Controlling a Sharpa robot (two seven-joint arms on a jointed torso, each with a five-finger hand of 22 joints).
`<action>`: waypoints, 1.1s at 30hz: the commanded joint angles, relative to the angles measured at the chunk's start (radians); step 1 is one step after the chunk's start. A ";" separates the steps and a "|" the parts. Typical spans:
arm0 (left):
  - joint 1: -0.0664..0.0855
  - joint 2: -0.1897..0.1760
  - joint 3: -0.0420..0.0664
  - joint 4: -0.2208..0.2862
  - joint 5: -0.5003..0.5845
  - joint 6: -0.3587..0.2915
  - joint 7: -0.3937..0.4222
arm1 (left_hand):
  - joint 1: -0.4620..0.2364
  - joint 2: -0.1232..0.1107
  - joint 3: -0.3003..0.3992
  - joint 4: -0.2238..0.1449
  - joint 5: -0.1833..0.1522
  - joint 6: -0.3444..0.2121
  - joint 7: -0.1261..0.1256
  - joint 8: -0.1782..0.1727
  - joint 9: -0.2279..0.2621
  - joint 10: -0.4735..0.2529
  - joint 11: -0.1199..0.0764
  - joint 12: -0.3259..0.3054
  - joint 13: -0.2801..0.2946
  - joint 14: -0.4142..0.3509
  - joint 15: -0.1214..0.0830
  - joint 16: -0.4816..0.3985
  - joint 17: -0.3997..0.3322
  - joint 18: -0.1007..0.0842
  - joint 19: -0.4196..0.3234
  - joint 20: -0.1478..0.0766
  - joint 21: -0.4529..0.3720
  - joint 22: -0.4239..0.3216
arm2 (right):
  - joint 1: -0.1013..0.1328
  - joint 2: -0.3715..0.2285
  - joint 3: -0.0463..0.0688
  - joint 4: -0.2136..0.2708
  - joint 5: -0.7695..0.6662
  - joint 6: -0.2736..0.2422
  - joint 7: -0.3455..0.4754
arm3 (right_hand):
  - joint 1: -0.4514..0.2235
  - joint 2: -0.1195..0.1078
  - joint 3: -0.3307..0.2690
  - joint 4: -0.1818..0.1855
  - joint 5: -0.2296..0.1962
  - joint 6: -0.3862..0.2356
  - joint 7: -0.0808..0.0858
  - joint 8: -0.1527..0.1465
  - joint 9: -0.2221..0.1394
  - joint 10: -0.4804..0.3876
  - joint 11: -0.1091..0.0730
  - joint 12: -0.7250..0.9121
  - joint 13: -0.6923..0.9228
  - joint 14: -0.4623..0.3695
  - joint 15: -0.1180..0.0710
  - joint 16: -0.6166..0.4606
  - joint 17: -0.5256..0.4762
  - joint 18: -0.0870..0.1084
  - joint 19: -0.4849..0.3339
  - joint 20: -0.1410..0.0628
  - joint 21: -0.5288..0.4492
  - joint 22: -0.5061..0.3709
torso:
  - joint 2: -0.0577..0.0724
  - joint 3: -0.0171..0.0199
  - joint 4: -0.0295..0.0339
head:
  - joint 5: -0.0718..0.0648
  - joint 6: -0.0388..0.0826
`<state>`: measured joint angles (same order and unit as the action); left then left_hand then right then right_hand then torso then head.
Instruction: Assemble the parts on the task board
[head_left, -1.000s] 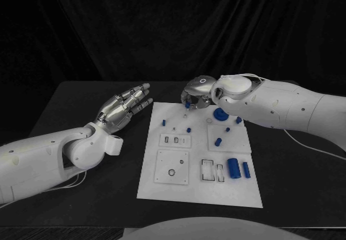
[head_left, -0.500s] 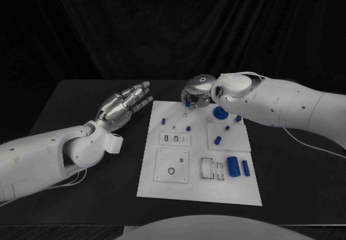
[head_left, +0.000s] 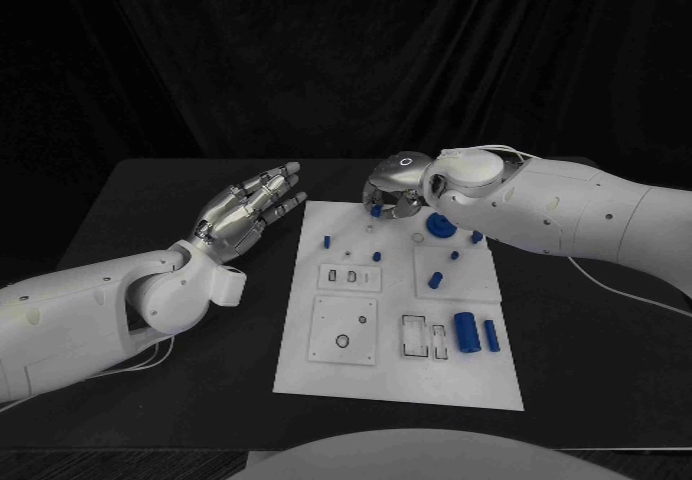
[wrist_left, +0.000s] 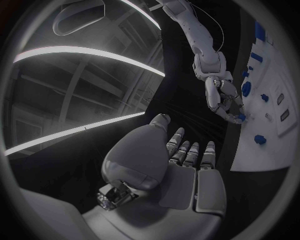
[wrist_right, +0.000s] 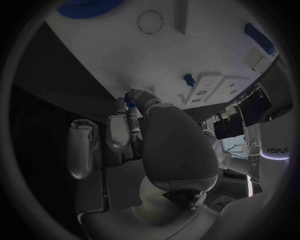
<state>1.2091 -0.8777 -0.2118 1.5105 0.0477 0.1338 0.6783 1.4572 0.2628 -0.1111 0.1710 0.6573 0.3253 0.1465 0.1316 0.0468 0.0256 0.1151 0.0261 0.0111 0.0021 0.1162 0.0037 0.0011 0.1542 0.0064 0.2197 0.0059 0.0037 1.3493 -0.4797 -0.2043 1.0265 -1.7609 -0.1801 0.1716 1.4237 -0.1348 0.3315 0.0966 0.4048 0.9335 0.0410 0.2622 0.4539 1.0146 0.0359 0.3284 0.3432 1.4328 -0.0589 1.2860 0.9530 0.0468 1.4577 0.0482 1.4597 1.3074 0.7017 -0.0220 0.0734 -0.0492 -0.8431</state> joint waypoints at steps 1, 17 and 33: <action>0.003 0.002 0.001 0.001 0.000 0.013 0.017 | 0.008 0.005 0.002 -0.004 0.003 0.005 0.005 0.005 0.000 -0.001 0.007 0.003 0.000 -0.002 0.008 -0.004 -0.001 0.018 0.001 0.006 0.001 0.002 | -0.004 -0.002 -0.001 0.001 -0.005 0.027 -0.004 | -0.006 -0.005 0.007 0.001 0.004 -0.009 0.002 -0.003 0.002 -0.009 0.002 -0.006 -0.001 -0.007 0.001 -0.007 -0.004 0.000 -0.004 0.004 -0.006 0.108 | 0.000 0.0001 0.0004 | -0.001 0.001; 0.003 0.004 0.001 -0.001 0.000 0.012 0.011 | 0.008 0.007 0.006 -0.006 0.003 0.008 0.007 0.007 0.001 -0.001 0.009 0.004 0.001 -0.002 0.009 -0.004 -0.001 0.018 0.002 0.008 0.001 0.002 | -0.007 0.003 -0.001 0.004 -0.005 0.053 -0.039 | -0.029 -0.020 0.041 0.002 -0.040 -0.086 -0.025 -0.088 -0.032 -0.053 0.017 -0.049 -0.019 -0.032 0.014 -0.026 -0.034 0.006 -0.026 0.016 -0.026 0.094 | -0.001 -0.0004 0.0007 | -0.003 -0.003; 0.003 0.000 0.001 -0.003 0.000 0.016 0.007 | 0.010 0.009 0.010 -0.009 0.004 0.010 0.009 0.009 0.001 -0.001 0.011 0.004 0.001 -0.002 0.010 -0.004 -0.001 0.019 0.002 0.009 0.001 0.002 | -0.009 -0.060 -0.001 0.043 0.003 -0.170 -0.023 | -0.062 -0.001 -0.053 0.021 -0.226 -0.223 -0.074 -0.185 -0.160 -0.113 0.039 -0.110 -0.035 -0.132 0.036 -0.157 -0.235 0.039 -0.122 0.042 -0.146 -0.003 | 0.000 0.0011 0.0015 | -0.003 -0.005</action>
<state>1.2090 -0.8765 -0.2119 1.5065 0.0475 0.1368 0.6753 1.4611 0.2666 -0.1054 0.1652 0.6573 0.3283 0.1477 0.1356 0.0467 0.0235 0.1203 0.0261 0.0110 -0.0015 0.1198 0.0037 0.0010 0.1542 0.0101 0.2234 0.0059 0.0045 1.3424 -0.5279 -0.2052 1.0561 -1.7610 -0.1946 0.1306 1.3599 -0.1443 0.2869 0.1132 0.1939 0.6995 -0.0344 0.0734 0.2980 0.8881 0.0765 0.2100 0.3052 1.3112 -0.0208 1.1487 0.7488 0.0717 1.3467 0.0915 1.3281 1.3069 0.7011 -0.0214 0.0747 -0.0531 -0.8500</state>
